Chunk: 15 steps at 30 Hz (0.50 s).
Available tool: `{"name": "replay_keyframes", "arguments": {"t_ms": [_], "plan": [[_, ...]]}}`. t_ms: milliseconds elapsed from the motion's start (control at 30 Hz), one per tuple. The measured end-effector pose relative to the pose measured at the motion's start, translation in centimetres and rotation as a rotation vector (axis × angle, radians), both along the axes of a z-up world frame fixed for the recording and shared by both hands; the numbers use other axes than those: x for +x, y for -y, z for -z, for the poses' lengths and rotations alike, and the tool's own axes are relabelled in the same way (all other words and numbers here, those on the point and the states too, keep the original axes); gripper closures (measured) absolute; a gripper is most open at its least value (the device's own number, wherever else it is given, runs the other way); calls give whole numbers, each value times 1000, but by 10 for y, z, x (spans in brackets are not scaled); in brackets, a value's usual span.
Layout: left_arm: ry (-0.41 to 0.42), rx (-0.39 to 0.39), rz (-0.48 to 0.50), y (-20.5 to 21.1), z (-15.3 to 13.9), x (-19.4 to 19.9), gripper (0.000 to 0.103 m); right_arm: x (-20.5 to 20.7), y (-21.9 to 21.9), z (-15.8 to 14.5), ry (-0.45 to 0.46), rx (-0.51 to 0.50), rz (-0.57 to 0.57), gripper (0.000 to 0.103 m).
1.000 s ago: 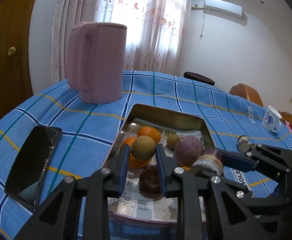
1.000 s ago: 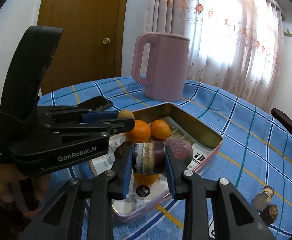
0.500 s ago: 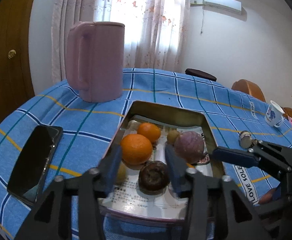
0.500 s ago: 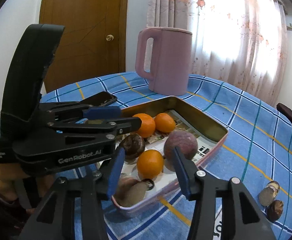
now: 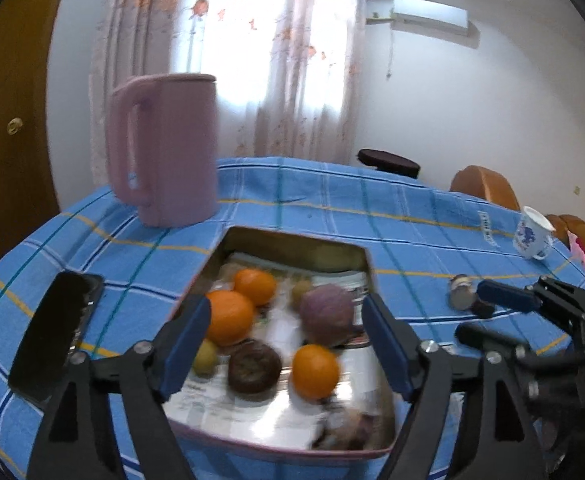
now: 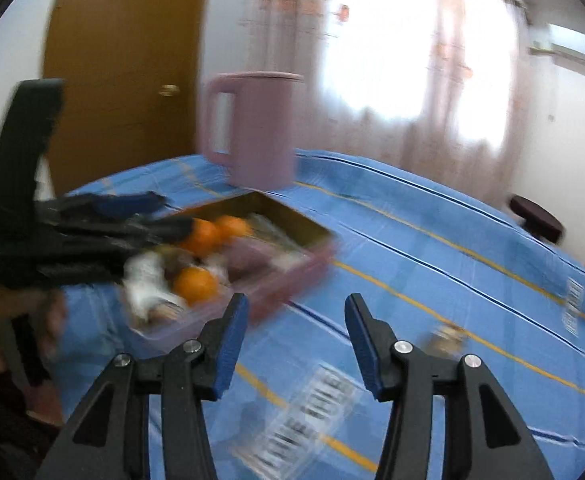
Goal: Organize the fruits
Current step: 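Grasp the swirled brown fruit with the right tool while the left tool grasps a white-brown cylinder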
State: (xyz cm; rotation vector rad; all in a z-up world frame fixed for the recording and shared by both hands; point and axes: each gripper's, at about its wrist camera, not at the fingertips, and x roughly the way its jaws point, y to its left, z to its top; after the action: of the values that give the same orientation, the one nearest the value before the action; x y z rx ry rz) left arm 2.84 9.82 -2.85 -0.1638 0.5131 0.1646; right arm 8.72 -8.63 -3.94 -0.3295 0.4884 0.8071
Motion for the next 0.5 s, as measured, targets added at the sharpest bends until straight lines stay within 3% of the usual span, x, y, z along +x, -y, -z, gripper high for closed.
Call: {"name": "replay_keyframes", "arguments": {"t_ms": [133, 233, 500], "plan": [[1, 15, 76, 31, -4, 12, 18, 37, 56, 4, -42, -11, 167, 51], [-5, 29, 119, 56, -4, 23, 9, 61, 85, 9, -93, -32, 246, 51], [-44, 74, 189, 98, -3, 54, 9, 95, 88, 32, -259, -42, 196, 51]]}}
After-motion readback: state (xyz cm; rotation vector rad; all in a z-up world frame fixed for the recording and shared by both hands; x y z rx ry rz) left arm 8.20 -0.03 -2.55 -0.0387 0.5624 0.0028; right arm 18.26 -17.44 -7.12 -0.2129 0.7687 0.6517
